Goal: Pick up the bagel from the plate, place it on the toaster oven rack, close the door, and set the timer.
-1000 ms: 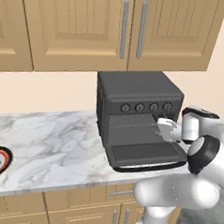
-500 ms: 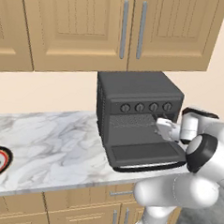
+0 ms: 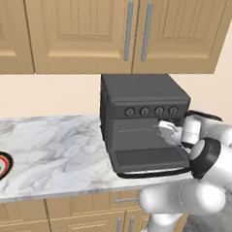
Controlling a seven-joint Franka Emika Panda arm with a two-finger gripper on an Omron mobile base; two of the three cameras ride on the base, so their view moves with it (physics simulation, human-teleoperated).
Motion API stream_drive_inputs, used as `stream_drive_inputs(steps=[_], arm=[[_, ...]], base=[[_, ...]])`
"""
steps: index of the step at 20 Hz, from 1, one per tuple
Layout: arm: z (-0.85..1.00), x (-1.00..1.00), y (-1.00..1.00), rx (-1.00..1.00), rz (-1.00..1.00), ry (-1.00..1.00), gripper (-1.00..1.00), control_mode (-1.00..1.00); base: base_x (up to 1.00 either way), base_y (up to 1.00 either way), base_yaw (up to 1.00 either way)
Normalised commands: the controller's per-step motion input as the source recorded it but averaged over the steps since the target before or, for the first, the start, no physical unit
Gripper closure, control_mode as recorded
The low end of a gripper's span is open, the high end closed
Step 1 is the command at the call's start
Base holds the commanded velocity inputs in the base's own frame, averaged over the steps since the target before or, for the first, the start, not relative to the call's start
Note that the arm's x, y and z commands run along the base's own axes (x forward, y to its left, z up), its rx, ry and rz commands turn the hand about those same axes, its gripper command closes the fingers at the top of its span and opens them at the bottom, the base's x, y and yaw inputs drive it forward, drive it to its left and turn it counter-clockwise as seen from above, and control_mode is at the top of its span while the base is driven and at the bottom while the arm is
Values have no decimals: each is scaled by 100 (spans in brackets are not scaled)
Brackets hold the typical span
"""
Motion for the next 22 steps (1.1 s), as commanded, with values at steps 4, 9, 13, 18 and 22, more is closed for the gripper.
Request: stream_drive_inputs(steps=[4, 9, 13, 18, 22], arm=[[-1, 18, 2, 0, -2, 0, -100, -100], [-6, 17, 0, 0, -2, 0, -100, -100], [-13, 13, 0, 0, -1, 0, -100, -100], [-17, 12, 0, 0, 0, 0, -100, -100], [-13, 13, 0, 0, 0, 0, -100, -100]], base=[[0, 0, 0], [0, 0, 0], [0, 0, 0], [0, 0, 0], [0, 0, 0]])
